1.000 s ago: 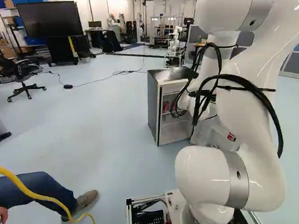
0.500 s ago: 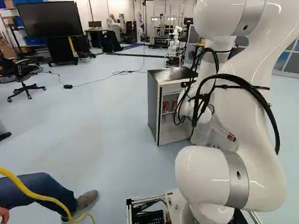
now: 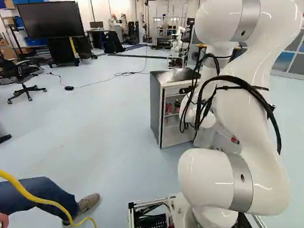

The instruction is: Grab a drink from the fridge

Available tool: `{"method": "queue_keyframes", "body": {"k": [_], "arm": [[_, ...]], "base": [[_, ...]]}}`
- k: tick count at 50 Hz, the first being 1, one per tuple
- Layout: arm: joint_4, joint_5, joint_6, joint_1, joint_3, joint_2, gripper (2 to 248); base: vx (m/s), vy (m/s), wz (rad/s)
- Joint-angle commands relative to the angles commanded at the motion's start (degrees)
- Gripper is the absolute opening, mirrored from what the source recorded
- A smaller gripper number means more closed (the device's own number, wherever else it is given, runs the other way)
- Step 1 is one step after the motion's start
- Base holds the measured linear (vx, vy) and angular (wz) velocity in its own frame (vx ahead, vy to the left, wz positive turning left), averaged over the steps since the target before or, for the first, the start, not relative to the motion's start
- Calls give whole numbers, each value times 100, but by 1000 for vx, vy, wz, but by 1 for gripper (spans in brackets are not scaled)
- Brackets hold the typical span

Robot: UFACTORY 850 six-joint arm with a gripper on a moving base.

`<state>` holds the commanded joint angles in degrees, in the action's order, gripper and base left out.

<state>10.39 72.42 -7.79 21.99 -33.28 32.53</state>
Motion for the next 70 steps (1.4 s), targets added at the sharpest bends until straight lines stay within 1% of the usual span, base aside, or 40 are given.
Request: {"method": "queue_keyframes", "body": {"k": [14, 26, 53, 70], "arm": [[3, 0, 0, -3, -104, 257, 247], [-4, 0, 0, -27, -296, 540, 247], [-201, 0, 0, -105, -869, 1245, 247], [-359, 0, 0, -168, -1334, 1736, 247]], "base": [[0, 0, 0], [0, 0, 0], [0, 0, 0], [0, 0, 0]]}}
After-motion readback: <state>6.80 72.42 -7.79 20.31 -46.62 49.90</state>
